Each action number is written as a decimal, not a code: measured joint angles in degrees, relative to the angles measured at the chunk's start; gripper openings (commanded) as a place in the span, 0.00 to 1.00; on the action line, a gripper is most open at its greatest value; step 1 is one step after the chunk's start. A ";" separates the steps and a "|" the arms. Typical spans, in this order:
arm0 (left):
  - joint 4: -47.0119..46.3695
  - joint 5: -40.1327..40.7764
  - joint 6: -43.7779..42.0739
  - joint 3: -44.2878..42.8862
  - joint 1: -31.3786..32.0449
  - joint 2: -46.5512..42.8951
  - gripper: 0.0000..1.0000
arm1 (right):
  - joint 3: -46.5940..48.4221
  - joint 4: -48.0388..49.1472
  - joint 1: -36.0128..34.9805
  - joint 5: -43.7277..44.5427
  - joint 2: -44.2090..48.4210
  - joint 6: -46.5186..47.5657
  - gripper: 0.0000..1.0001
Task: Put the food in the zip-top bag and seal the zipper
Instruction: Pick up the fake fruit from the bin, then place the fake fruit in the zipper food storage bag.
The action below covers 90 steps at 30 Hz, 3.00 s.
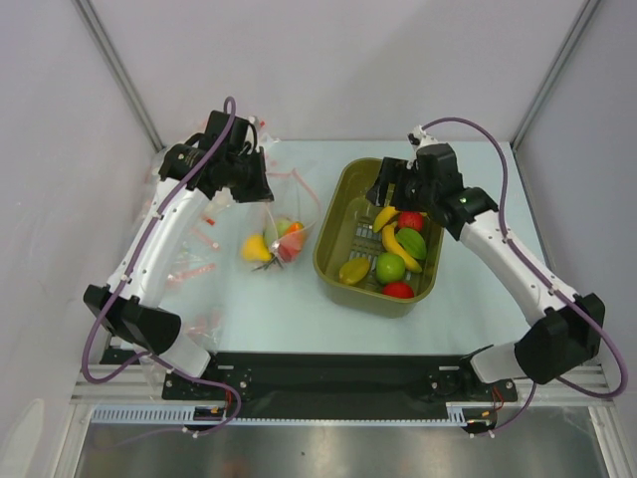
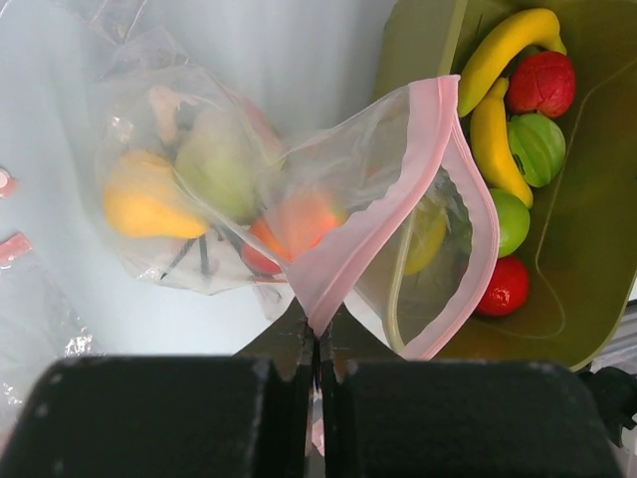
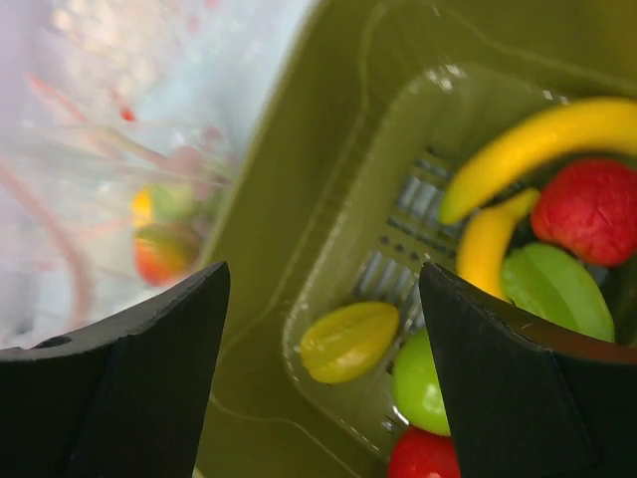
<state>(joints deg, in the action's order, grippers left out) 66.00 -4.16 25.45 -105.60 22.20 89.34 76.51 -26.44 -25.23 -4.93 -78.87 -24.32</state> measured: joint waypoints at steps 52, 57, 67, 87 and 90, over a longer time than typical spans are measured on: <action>-2.84 -2.25 -0.44 5.53 0.00 -2.54 0.00 | -1.03 -18.05 -4.74 -2.43 -4.72 3.48 0.40; -2.93 -2.27 -0.44 5.53 0.00 -3.30 0.00 | 4.96 -10.38 -6.19 -7.48 0.44 3.76 0.41; -2.93 -2.95 -0.42 5.51 0.00 -3.63 0.00 | 10.49 4.92 -10.34 -17.77 0.37 3.34 0.41; 1.64 -5.09 0.52 -6.47 0.02 -2.73 0.00 | 15.65 6.12 -16.87 -20.61 -10.58 5.86 0.92; 2.56 -5.20 0.48 -9.57 0.02 -1.68 0.00 | 15.65 5.40 -16.92 -20.35 -10.58 6.43 0.96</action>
<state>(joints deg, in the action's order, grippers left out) 68.55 -9.37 25.93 -115.18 22.22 87.66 92.16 -21.04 -42.15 -25.28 -89.45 -17.89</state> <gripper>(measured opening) 0.010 0.941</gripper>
